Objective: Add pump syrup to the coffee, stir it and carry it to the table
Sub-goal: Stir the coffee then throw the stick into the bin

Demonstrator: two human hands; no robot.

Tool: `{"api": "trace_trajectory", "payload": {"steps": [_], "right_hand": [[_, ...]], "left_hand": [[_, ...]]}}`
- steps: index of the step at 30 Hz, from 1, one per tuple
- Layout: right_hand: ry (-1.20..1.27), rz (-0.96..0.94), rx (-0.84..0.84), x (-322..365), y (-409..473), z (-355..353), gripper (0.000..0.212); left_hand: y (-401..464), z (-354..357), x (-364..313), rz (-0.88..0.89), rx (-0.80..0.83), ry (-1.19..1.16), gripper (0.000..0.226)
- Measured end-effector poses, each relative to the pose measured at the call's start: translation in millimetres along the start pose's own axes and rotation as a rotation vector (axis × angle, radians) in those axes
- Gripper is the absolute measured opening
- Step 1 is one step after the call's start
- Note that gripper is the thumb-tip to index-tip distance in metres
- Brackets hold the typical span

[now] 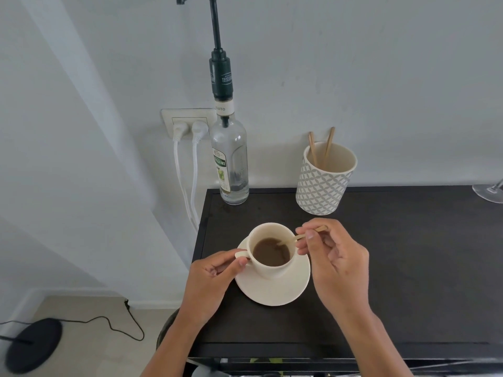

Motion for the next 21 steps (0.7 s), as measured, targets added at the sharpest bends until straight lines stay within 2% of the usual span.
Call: {"api": "trace_trajectory", "payload": {"steps": [4, 9, 12, 17, 21], "right_hand": [[0.007, 0.031, -0.053, -1, -1, -12, 0.031], [0.107, 0.129, 0.01, -9, -12, 6, 0.026], [0.11, 0.149, -0.009, -14, -11, 7, 0.018], [0.121, 0.15, -0.116, -20, -1, -18, 0.019], [0.252, 0.315, -0.255, -40, 2, -38, 0.02]], "left_hand": [[0, 0, 0, -0.006, 0.001, 0.003, 0.023], [0, 0, -1, -0.003, -0.007, 0.002, 0.021], [1, 1, 0, 0.0, -0.004, 0.013, 0.02], [1, -1, 6, -0.03, -0.015, 0.015, 0.022], [1, -1, 7, -0.04, -0.015, 0.022, 0.022]]}}
Point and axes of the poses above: each hand's wrist, its own y-axis towards the middle knuckle, its own z-axis out of the palm, x = y × z, the point moved 10 cm from there along y, towards the middle knuckle, and after that the axes turned 11 degrees about -x, right-handed, at the moved point
